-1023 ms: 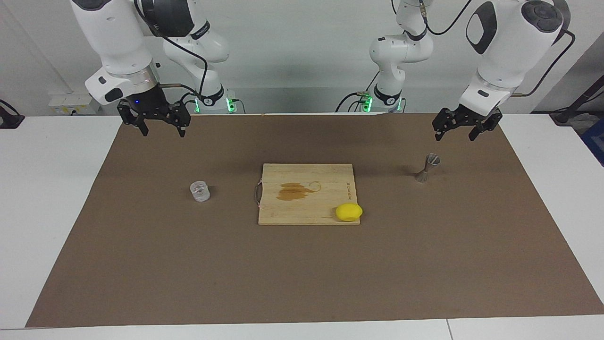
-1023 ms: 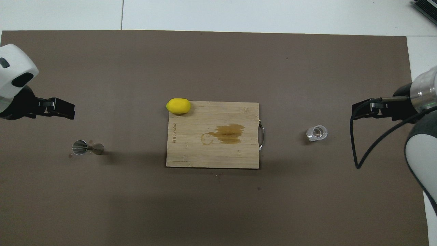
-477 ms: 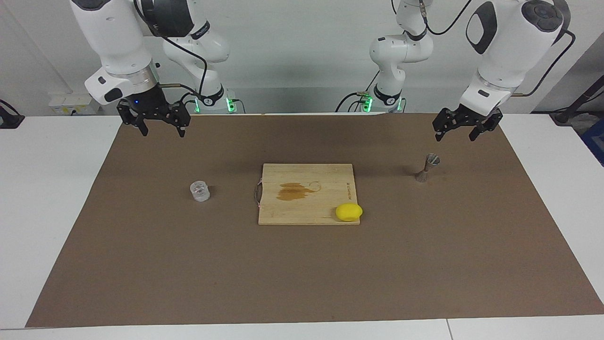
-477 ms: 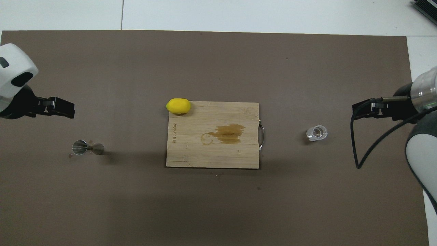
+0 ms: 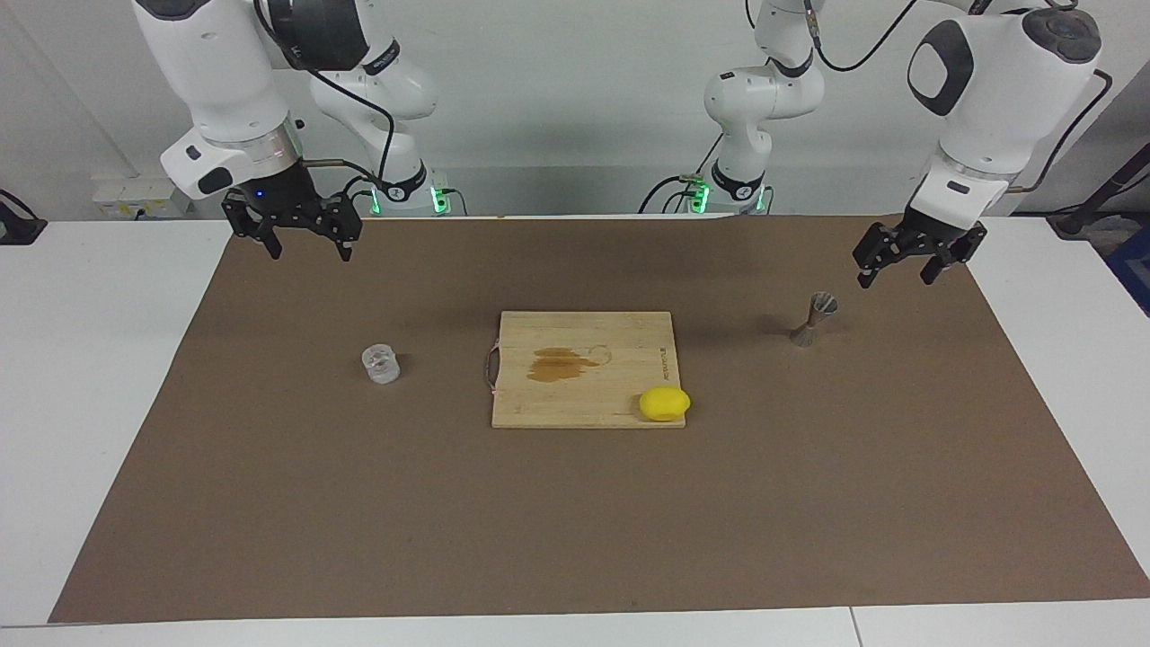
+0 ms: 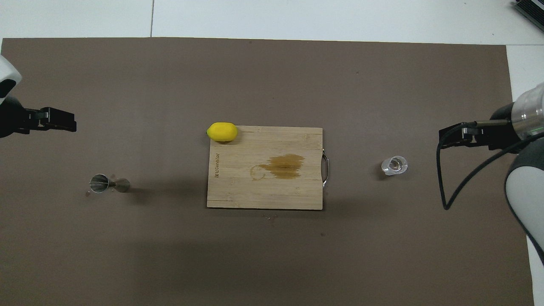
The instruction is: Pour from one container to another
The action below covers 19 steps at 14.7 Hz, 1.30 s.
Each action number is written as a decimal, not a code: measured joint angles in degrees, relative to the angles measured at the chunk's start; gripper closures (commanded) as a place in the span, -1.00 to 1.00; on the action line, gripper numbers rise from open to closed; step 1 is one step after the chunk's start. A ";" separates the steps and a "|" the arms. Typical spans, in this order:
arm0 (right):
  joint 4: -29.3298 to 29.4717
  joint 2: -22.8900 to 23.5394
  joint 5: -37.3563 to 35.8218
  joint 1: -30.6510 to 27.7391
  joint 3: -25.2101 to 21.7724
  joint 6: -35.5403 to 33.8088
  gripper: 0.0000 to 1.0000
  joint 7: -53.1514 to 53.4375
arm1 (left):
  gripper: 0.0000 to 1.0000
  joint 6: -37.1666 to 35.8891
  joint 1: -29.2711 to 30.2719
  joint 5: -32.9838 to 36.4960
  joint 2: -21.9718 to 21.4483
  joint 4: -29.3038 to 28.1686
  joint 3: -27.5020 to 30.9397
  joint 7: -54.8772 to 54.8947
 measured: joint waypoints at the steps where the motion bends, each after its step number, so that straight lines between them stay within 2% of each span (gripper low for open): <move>1: 0.00 0.00 0.00 0.00 0.00 0.00 -0.99 0.00 | -1.00 1.13 0.28 0.00 0.66 -0.18 0.03 0.00; 5: 0.00 0.00 0.00 0.00 0.00 0.00 -0.99 0.00 | -1.00 7.21 1.70 0.00 4.57 -1.28 0.06 -0.01; 10: 0.00 0.00 0.00 0.00 0.00 0.00 -0.99 0.00 | -1.00 18.42 2.00 0.00 6.00 -8.09 -0.36 -0.01; 14: 0.00 0.00 0.00 -0.01 -0.01 0.00 -0.99 0.00 | -1.00 21.54 1.97 0.00 5.98 -8.28 -0.58 -0.01; 19: 0.00 0.00 0.00 -0.01 -0.01 0.00 -0.99 0.00 | -1.00 21.73 1.68 0.00 5.98 -8.32 -0.75 -2.86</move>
